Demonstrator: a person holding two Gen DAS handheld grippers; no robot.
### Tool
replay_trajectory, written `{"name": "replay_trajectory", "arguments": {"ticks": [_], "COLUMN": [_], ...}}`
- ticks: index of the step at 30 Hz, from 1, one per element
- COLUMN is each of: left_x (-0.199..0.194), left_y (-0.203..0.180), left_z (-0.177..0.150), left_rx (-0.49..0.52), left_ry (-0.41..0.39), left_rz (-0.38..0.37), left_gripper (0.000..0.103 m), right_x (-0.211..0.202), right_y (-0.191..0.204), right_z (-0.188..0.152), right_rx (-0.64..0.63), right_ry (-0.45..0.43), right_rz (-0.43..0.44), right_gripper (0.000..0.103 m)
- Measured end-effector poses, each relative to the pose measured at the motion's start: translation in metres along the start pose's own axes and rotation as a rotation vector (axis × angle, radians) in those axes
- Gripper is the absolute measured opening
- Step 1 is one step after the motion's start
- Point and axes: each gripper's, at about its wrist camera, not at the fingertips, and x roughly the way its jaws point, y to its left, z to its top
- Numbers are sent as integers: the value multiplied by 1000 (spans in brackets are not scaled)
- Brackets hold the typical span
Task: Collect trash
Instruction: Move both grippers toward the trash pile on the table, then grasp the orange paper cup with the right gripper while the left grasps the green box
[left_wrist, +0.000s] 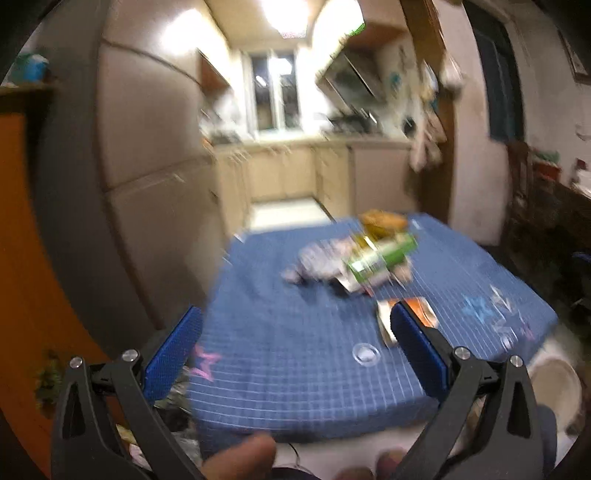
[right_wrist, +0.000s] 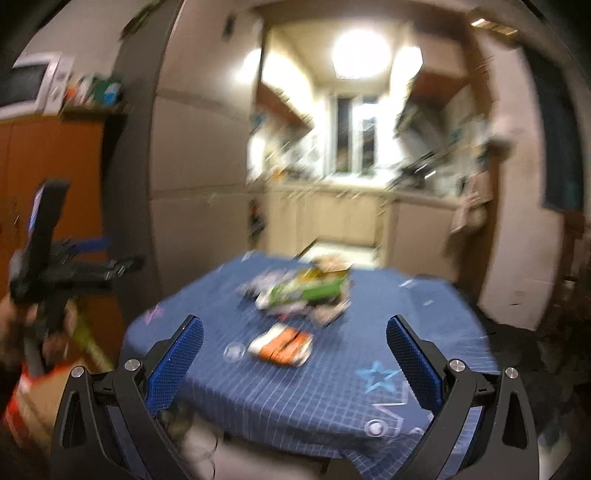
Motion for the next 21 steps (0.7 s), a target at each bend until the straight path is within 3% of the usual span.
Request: {"name": "replay_trajectory", "arguments": {"ticks": [9, 15, 21], "left_x": [93, 126, 147], "left_y": [23, 33, 29], "left_z": [6, 16, 16], "left_rx": [-23, -45, -23], "left_ry": [148, 190, 219], "left_rz": [-116, -189, -254], "left_gripper": [98, 98, 98], "right_x": [161, 243, 292], "right_y": [-21, -28, -14], "right_z": [-5, -1, -15], "right_rx": [-217, -263, -374], "right_ry": [375, 513, 641], "right_rz": [300, 395, 442], "right_gripper": [99, 99, 99]}}
